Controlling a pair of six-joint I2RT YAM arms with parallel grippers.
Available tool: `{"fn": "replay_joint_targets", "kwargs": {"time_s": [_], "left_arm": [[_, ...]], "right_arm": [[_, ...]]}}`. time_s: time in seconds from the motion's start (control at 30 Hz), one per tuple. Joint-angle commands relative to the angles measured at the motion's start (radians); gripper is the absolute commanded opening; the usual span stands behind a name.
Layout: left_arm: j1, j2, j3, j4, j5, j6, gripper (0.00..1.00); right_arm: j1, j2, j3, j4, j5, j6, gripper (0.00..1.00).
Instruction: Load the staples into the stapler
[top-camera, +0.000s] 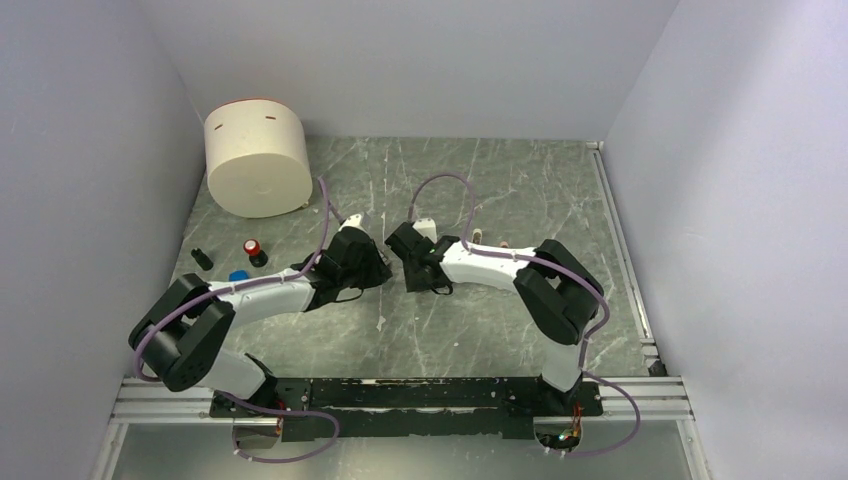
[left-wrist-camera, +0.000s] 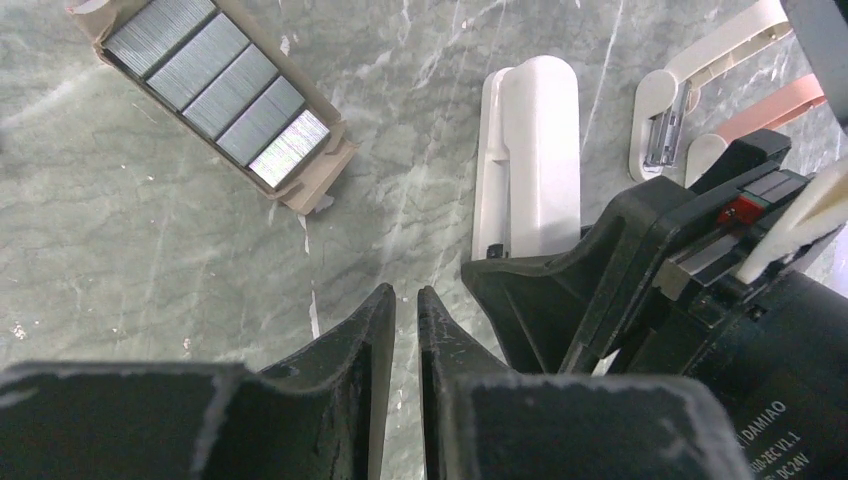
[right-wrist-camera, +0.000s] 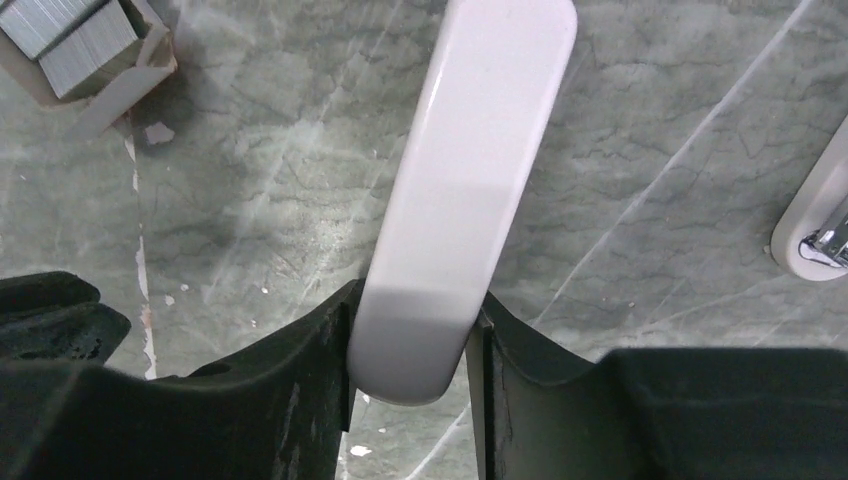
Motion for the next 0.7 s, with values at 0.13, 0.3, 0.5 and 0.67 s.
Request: {"fn": "replay_joint_targets", "kwargs": {"time_s": [0.13, 0.3, 0.5, 0.67], "left_arm": [[0.007, -0.042, -0.014, -0.013, -0.052, 0.01, 0.2], [0.011, -0.058, -0.018, -0.025, -0.064, 0.009, 0.2], [0.014, -0.07, -0.015, -0.027, -0.06, 0.011, 0.21], [0.014, -0.097, -0.027, 0.01, -0.037, 0.026, 0.26]], "right_arm": [[-0.025, 0.076, 0.008, 0.078, 0.008, 0.012, 0.36], [-0.067, 0.143, 0.091, 0.145, 0.033, -0.028, 0.36], [-0.094, 0.198, 0.188, 0.158, 0.033, -0.072, 0.45], [-0.115, 0.086, 0.164, 0.144, 0.024, -0.079, 0.57]]}}
